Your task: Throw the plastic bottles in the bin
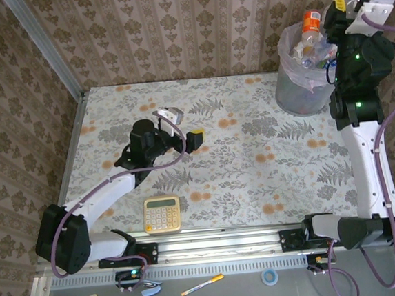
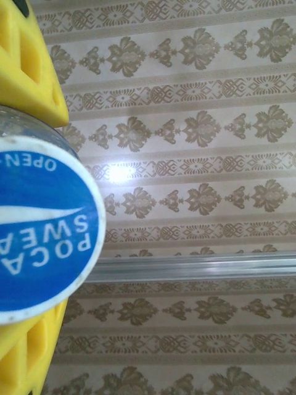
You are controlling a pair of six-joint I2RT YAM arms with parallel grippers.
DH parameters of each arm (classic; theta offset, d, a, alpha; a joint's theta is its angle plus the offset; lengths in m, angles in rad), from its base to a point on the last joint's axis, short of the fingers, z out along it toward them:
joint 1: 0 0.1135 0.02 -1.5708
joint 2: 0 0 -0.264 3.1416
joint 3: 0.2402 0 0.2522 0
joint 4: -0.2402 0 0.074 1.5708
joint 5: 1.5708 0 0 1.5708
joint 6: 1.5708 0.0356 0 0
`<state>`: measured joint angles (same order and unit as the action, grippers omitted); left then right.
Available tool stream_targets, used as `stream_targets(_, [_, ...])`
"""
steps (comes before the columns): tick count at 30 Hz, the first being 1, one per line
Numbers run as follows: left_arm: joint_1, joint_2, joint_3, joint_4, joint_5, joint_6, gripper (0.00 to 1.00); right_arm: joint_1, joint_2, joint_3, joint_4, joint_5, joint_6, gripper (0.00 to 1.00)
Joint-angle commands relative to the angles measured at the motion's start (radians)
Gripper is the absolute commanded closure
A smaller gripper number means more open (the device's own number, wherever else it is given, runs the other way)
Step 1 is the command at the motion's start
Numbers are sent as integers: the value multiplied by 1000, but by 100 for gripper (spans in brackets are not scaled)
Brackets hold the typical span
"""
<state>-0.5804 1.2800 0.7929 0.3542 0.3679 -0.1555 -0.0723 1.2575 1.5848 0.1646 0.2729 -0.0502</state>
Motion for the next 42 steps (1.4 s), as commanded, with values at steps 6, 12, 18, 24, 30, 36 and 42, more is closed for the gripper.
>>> stream_targets(6, [28, -7, -31, 43, 19, -44, 0, -4, 361, 493, -457, 0, 102, 52])
stream_targets(12, [52, 7, -45, 26, 48, -84, 0, -7, 791, 1150, -1001, 32, 141, 3])
stream_targets(18, [54, -11, -61, -29, 40, -99, 0, -9, 717, 1032, -947, 29, 132, 3])
stream_targets(24, [53, -37, -80, -39, 25, -110, 0, -11, 644, 989, -950, 37, 104, 1])
stream_targets(30, [50, -79, -73, -71, -1, -106, 0, -11, 526, 882, -922, -52, 150, 0])
stream_targets(36, [50, -160, -81, -153, -53, -78, 0, -10, 352, 633, -816, -167, 157, 0])
stream_targets(42, [54, -300, -117, -246, -150, -39, 0, -11, 189, 411, -748, -205, 142, 0])
